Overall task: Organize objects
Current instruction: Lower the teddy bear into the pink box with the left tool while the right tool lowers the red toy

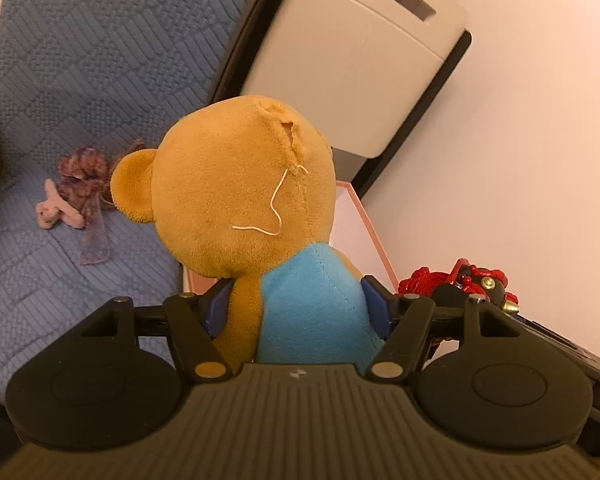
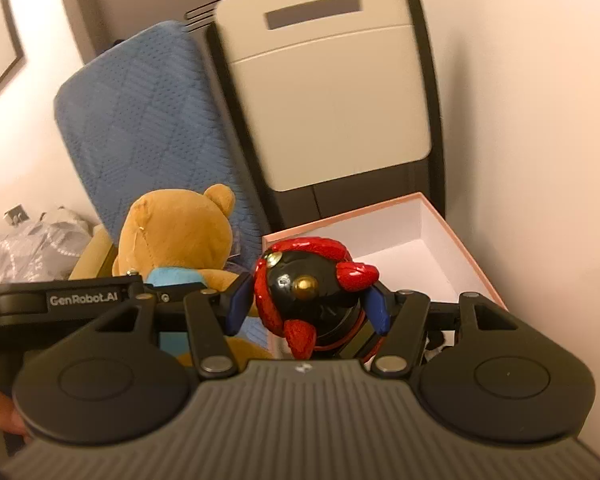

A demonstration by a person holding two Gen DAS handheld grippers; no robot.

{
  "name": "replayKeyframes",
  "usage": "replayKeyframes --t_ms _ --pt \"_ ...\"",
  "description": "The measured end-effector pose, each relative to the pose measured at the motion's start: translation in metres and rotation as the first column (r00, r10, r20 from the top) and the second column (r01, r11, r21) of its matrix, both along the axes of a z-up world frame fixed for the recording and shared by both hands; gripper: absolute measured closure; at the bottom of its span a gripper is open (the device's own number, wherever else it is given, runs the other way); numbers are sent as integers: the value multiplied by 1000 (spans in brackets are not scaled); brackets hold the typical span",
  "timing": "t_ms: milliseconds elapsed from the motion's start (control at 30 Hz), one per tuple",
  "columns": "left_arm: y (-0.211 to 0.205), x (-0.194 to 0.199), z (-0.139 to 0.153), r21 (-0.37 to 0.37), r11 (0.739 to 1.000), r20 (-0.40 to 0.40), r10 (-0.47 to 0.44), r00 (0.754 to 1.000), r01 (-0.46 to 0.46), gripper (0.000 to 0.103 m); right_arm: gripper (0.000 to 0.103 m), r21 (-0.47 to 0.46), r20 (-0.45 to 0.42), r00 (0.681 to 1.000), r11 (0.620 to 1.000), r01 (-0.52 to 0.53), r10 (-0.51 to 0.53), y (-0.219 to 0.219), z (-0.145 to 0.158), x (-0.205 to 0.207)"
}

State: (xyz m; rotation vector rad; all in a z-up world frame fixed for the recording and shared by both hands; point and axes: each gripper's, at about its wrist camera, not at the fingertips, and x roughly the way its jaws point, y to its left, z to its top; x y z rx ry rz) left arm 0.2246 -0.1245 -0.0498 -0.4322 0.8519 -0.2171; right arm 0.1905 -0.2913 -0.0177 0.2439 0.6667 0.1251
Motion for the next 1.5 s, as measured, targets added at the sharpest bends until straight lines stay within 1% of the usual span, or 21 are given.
replayKeyframes --t_ms 267,400,567,667,833,1033,1233,1333,1400,1500 --pt "-45 40 -30 31 999 -71 -41 997 43 31 42 9 -58 997 999 54 -53 -42 -33 16" --pt "-72 62 -46 66 994 -101 -77 992 84 31 42 1 -96 992 997 81 -81 -64 -54 28" --pt "-99 87 -71 66 991 -142 -109 984 119 31 42 4 -159 981 994 111 -109 -90 -84 43" --pt "-113 103 -86 70 989 -166 -119 979 132 31 42 4 -187 976 993 117 -115 -103 -99 53" --pt "-129 116 -114 80 986 -212 -126 969 145 31 42 -8 -229 968 994 108 -107 -116 -126 70" --pt "-131 128 -144 81 987 -263 -112 958 137 30 42 6 -282 957 998 68 -63 -117 -153 92" --pt "-134 129 -145 84 986 -263 -118 957 144 30 42 28 -321 946 997 66 -54 -121 -170 106" --pt "-132 128 -143 78 987 -263 -114 958 139 24 41 19 -330 942 997 69 -59 -120 -173 106" --pt "-128 126 -140 61 990 -260 -111 959 131 21 41 14 -336 940 997 71 -62 -120 -172 105" --pt "-124 121 -131 55 991 -242 -107 964 124 18 40 -3 -332 941 998 64 -61 -117 -166 102"
